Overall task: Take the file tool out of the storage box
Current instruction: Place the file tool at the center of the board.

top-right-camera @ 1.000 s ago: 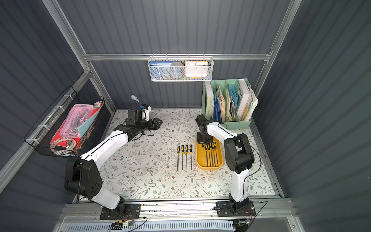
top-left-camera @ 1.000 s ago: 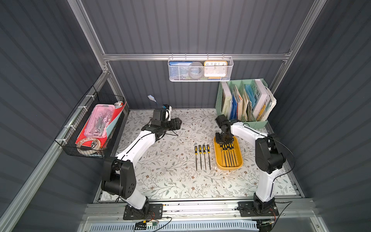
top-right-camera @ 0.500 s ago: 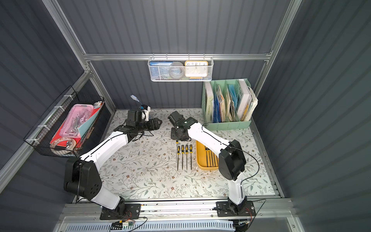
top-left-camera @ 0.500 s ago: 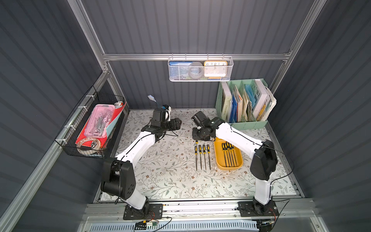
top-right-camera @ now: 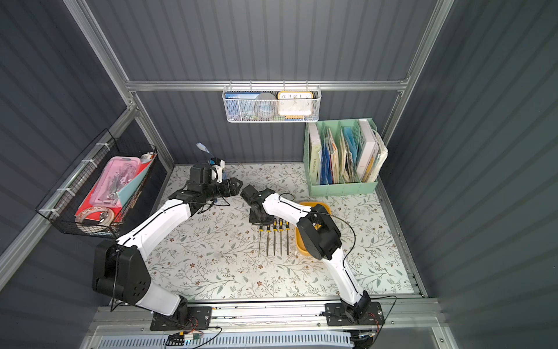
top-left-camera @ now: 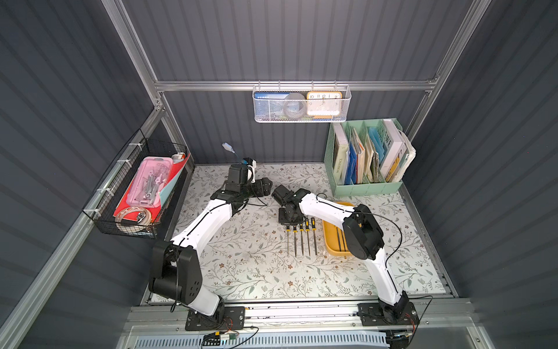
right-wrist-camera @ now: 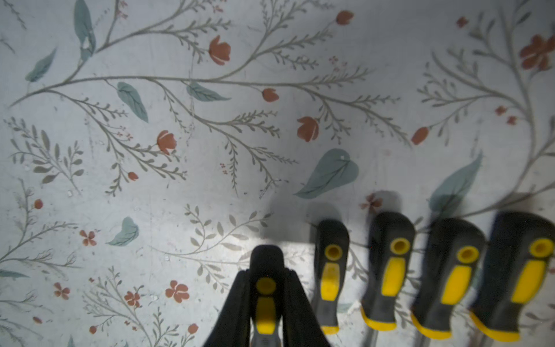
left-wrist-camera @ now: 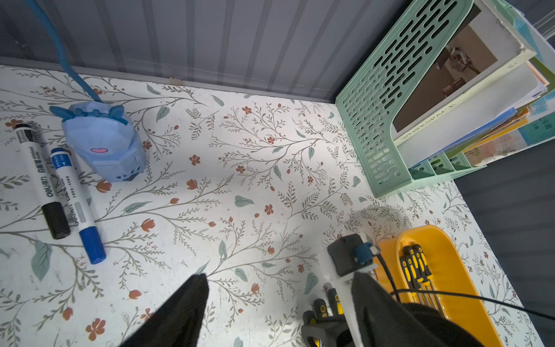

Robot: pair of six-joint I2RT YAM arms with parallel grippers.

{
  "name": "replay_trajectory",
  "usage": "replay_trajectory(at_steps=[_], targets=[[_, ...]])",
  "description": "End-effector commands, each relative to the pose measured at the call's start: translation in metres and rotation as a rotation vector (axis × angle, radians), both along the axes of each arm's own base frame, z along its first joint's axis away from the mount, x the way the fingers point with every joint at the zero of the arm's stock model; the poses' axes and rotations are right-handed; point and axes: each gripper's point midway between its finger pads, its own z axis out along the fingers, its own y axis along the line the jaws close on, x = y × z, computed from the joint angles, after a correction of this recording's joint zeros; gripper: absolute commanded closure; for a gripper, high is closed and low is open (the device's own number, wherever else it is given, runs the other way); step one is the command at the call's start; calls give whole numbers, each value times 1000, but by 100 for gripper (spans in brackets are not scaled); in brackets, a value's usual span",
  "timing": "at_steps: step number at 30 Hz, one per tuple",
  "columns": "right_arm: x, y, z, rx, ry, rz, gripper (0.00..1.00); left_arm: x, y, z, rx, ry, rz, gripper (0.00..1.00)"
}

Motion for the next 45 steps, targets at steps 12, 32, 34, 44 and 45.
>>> replay_trajectory(at_steps=[12,32,34,44,45], targets=[[-2,-2,-15,-44,23,3,96,-4,3,-3,0,7,11,19],[24,-49,95,-20,-155,-10,52,-1,2,-3,4,5,-2,18],[25,-85,95,-31,-150,-57,52,0,1,-3,3,6,-5,18],[9,-217,57,-52,35,-173,53,5,-5,-6,-18,4,-25,18],[6,-223,50,-70,67,-174,54,5,-5,-6,-20,4,-25,18]])
